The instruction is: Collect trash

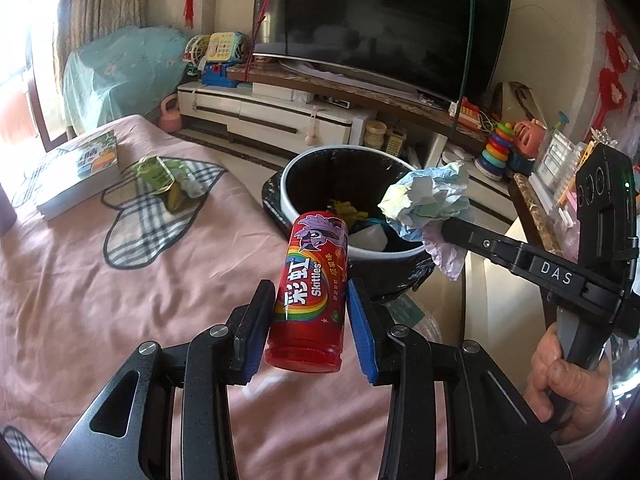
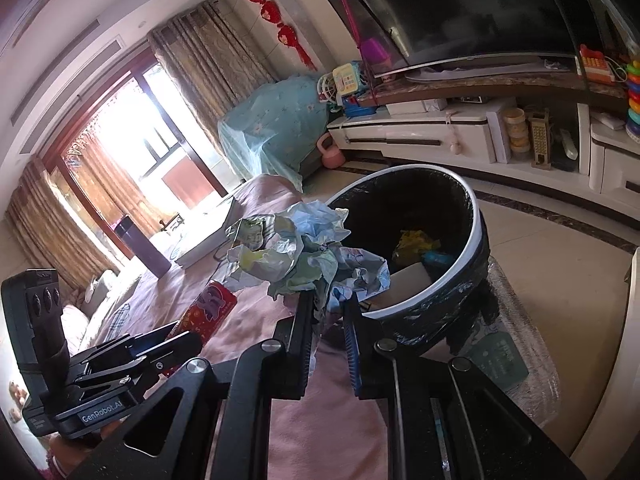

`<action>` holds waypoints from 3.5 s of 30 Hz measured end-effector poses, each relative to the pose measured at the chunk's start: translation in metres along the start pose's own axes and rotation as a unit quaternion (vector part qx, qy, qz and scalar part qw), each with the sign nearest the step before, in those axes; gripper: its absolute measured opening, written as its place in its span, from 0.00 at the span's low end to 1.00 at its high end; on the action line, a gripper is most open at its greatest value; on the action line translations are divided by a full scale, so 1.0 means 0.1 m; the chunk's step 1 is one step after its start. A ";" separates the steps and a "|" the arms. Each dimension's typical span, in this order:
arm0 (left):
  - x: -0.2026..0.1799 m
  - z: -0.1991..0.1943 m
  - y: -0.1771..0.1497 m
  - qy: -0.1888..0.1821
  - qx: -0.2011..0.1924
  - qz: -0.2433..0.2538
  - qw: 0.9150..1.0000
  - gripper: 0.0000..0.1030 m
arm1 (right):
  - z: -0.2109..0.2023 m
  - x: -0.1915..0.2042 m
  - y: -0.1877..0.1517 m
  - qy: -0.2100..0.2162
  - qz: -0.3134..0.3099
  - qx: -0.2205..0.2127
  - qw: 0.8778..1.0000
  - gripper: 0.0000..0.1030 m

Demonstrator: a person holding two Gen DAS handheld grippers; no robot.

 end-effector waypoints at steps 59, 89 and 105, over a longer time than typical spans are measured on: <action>-0.43 0.71 0.67 0.010 0.013 0.028 0.999 0.35 | 0.41 -0.47 0.57 -0.048 -0.008 0.041 0.998 0.16; -0.48 0.93 0.78 0.005 0.037 0.040 0.999 0.37 | 0.55 -0.50 0.68 -0.064 -0.013 0.072 0.995 0.20; 0.07 0.20 0.45 0.017 -0.007 -0.036 0.999 0.74 | 0.04 -0.15 0.59 -0.050 -0.019 0.010 0.998 0.76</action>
Point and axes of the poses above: each gripper's, at about its wrist camera, not at the fingertips, and z roughly the way its jaws point, x to its left, y to its top, the point moved 5 cm from there along z, roughly the way its jaws point, and after that the axes turned 11 degrees about y, right-handed, at the moved point
